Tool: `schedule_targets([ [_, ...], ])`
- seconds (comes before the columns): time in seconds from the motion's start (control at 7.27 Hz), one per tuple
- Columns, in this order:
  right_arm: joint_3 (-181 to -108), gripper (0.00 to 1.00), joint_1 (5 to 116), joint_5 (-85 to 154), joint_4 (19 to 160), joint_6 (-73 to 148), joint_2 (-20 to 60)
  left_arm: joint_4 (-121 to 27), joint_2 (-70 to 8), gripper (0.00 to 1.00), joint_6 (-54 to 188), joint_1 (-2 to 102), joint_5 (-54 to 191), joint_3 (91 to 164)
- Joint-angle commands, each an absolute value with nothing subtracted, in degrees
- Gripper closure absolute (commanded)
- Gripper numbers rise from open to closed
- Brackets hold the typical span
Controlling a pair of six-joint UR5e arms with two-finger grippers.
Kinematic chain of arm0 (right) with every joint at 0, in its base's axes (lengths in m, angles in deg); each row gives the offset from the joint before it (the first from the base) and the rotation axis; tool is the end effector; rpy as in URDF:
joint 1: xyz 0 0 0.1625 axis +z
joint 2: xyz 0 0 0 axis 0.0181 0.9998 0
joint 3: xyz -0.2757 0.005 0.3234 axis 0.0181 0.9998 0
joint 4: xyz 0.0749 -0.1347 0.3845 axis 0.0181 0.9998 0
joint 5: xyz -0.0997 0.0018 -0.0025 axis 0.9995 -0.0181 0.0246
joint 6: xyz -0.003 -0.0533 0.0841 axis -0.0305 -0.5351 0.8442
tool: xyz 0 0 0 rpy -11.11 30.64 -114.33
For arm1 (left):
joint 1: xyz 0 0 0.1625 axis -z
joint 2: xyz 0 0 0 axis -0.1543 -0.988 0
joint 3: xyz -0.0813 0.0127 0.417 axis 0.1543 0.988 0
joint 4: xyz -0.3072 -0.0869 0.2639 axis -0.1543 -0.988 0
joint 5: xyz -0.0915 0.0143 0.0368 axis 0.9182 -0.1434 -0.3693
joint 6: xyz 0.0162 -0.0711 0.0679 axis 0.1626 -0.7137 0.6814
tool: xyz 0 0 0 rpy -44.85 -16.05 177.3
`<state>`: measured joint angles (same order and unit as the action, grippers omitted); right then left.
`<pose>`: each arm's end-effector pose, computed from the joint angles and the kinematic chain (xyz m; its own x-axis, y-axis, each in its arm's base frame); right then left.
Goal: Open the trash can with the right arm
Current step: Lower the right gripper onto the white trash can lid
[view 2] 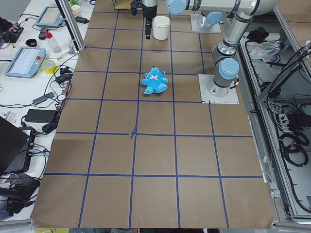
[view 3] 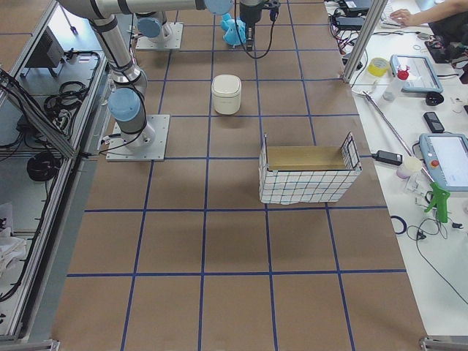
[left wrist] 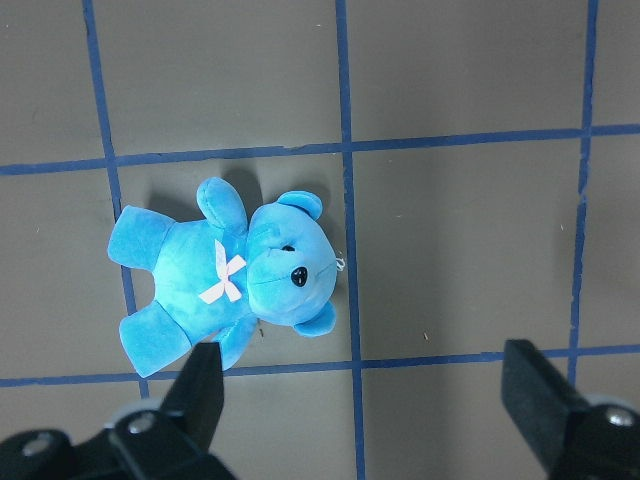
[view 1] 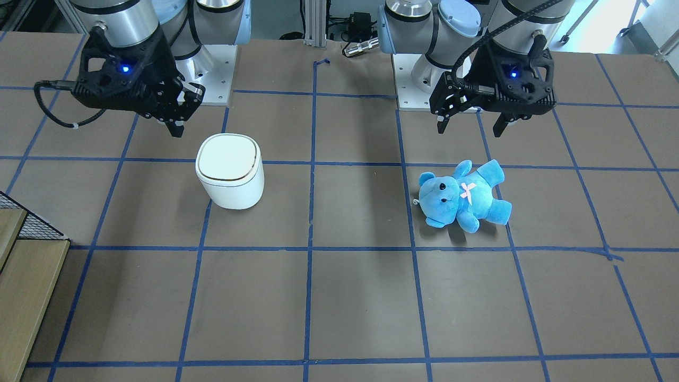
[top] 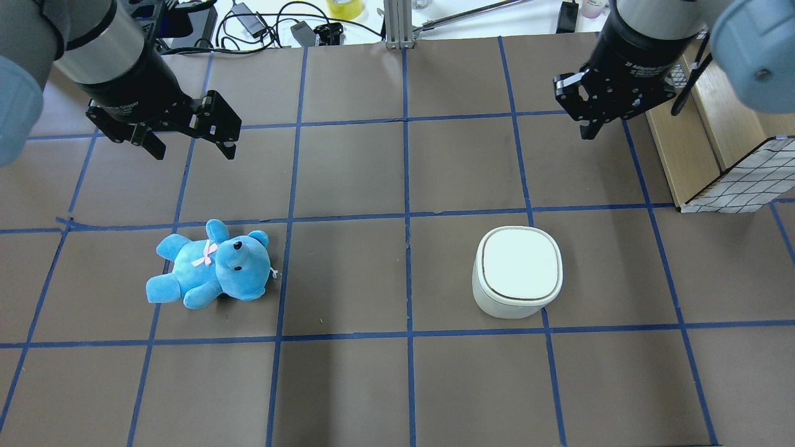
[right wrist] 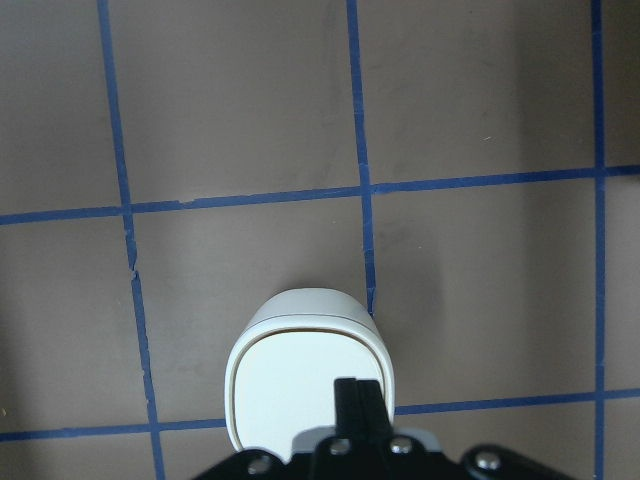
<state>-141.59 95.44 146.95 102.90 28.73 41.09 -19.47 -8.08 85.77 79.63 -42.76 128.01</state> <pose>0.1716 -0.4771 0.4955 -0.9979 0.0639 -0.0140 0.0641 0.9978 -0.0155 -0.1210 -0.4768 0.5033 -0.9991 0.0416 -0.0018 0.0416 0.9980 -0.0482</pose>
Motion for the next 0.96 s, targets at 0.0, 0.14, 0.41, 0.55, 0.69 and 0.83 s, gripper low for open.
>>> schedule_targets([
  [0.0, -147.1, 1.0, 97.1, 146.2, 103.7, 29.4, 40.8, -19.5, -8.1, 0.0, 85.8, 79.6, -42.8, 128.0],
  [0.14, -150.7, 1.0, 97.1, 145.0, 104.4, 29.1, 40.7, -19.5, -8.1, 0.0, 85.8, 79.6, -42.8, 128.0],
  [0.41, -154.6, 1.0, 97.0, 145.2, 105.8, 29.2, 40.6, -19.5, -8.1, 0.0, 85.8, 79.6, -42.8, 128.0],
  [0.55, -156.5, 1.0, 97.0, 145.2, 107.6, 29.0, 40.6, -19.5, -8.1, 0.0, 85.8, 79.6, -42.8, 128.0],
  [0.69, -158.5, 1.0, 96.9, 145.3, 108.5, 28.9, 40.5, -19.5, -8.1, 0.0, 85.8, 79.6, -42.8, 128.0],
  [0.83, -160.2, 1.0, 96.8, 145.6, 109.5, 28.9, 40.5, -19.5, -8.1, 0.0, 85.8, 79.6, -42.8, 128.0],
])
